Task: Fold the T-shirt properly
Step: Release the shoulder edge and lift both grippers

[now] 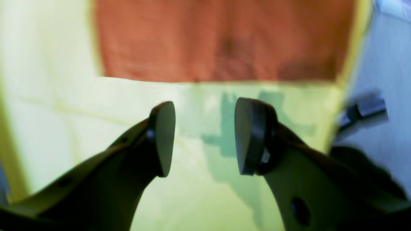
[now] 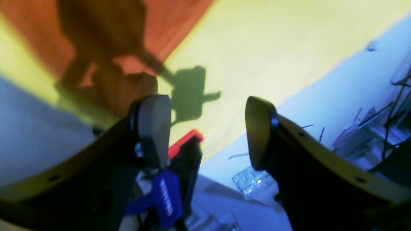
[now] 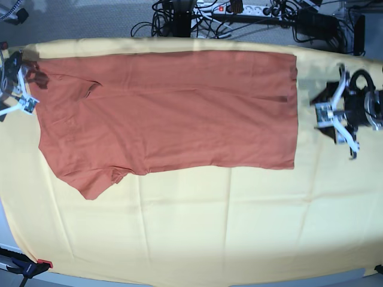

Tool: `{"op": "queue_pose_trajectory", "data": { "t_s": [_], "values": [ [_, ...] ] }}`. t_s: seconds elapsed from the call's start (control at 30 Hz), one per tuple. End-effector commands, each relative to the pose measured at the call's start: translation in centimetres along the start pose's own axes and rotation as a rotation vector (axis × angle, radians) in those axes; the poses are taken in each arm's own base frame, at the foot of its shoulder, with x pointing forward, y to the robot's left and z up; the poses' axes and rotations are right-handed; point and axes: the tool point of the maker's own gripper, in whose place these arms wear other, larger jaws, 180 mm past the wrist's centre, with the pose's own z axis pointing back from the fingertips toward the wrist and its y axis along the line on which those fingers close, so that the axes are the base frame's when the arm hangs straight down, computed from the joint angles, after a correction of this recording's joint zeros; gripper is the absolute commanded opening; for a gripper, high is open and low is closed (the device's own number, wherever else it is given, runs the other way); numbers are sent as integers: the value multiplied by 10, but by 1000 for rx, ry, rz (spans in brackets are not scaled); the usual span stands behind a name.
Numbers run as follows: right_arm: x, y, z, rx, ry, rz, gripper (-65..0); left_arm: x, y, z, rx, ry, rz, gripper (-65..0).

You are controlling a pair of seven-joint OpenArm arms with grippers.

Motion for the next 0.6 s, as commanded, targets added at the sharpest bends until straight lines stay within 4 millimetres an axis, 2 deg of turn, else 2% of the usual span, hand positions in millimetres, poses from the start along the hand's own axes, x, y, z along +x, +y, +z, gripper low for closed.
{"op": "queue_pose_trajectory", "data": {
  "t_s": [0.0, 0.1, 0.23, 0.4, 0.47, 0.57],
  "values": [
    [7, -23, 9, -64, -29, -15, -264, -4, 26, 8, 82, 1, 39, -340],
    [20, -37, 15, -92, -88, -67, -264, -13, 64, 5, 150, -42, 193, -340],
    [26, -43, 17, -104, -121, -86, -264, -31, 108, -4, 161, -143, 479, -339],
    [30, -43, 17, -105, -139, -89, -264, -51, 153, -8, 112, -419, 917, -338],
    [30, -43, 17, -110, -141, -99, -264, -69, 161, -16, 108, -493, 1103, -333],
    [36, -45, 18, -125, -172, -97, -264, -78, 148, -43, 5, -549, 1313, -289]
  ]
}}
